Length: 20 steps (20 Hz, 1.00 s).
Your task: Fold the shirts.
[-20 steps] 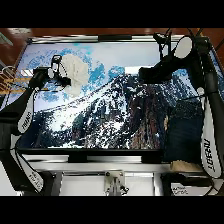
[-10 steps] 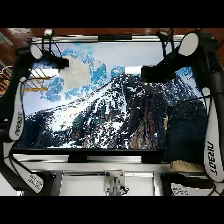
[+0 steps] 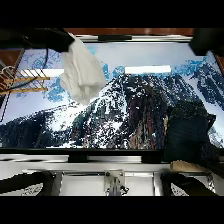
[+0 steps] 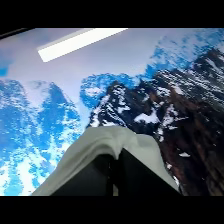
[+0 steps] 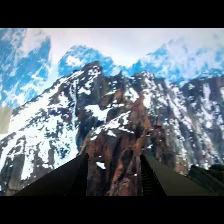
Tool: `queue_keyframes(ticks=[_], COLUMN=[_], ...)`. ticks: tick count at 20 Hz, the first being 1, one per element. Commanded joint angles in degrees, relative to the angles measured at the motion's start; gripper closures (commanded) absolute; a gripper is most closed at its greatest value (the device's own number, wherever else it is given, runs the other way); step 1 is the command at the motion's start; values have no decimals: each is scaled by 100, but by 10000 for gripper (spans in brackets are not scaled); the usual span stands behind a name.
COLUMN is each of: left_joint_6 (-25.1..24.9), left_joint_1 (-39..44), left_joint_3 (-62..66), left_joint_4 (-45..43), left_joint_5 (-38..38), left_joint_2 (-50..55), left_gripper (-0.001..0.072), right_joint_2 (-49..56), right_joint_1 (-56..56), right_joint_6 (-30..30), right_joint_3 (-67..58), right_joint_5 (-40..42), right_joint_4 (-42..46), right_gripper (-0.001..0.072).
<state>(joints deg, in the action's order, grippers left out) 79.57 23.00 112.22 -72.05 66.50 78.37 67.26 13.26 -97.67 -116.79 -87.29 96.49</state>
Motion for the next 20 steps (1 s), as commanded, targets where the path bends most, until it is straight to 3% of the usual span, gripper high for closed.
queue_keyframes(ticks=[1,5,6,7,9,13,15,17,20], left_joint_6=[214,216,219,361,450,728,721,636,638], left_joint_1=[903,2081,2225,2267,1952,459,-179,-542,-894], left_joint_3=[-793,-1956,-1976,-1969,-1969,-1982,-2203,-2660,-3624], left_joint_4=[931,1427,1425,1419,1353,789,796,793,800], left_joint_5=[197,-922,-920,-844,-433,1051,1429,1475,791], left_joint_2=[-101,472,669,802,802,654,654,654,660], left_gripper=[677,657,395,-13,-11,-10,-10,-11,-11], right_joint_2=[-516,-553,-553,-553,-553,-553,-555,-553,-553], right_joint_1=[0,0,0,0,0,0,0,0,0], right_joint_6=[-2,50,46,48,72,361,446,444,205], right_joint_3=[-70,-61,-31,7,184,1045,1834,2761,4166], right_joint_5=[-472,-680,-680,-748,-1045,-1794,-1886,-1589,-737], right_joint_4=[822,1045,1047,1056,1060,1058,966,533,-485], right_gripper=[252,252,251,155,131,131,131,131,131])
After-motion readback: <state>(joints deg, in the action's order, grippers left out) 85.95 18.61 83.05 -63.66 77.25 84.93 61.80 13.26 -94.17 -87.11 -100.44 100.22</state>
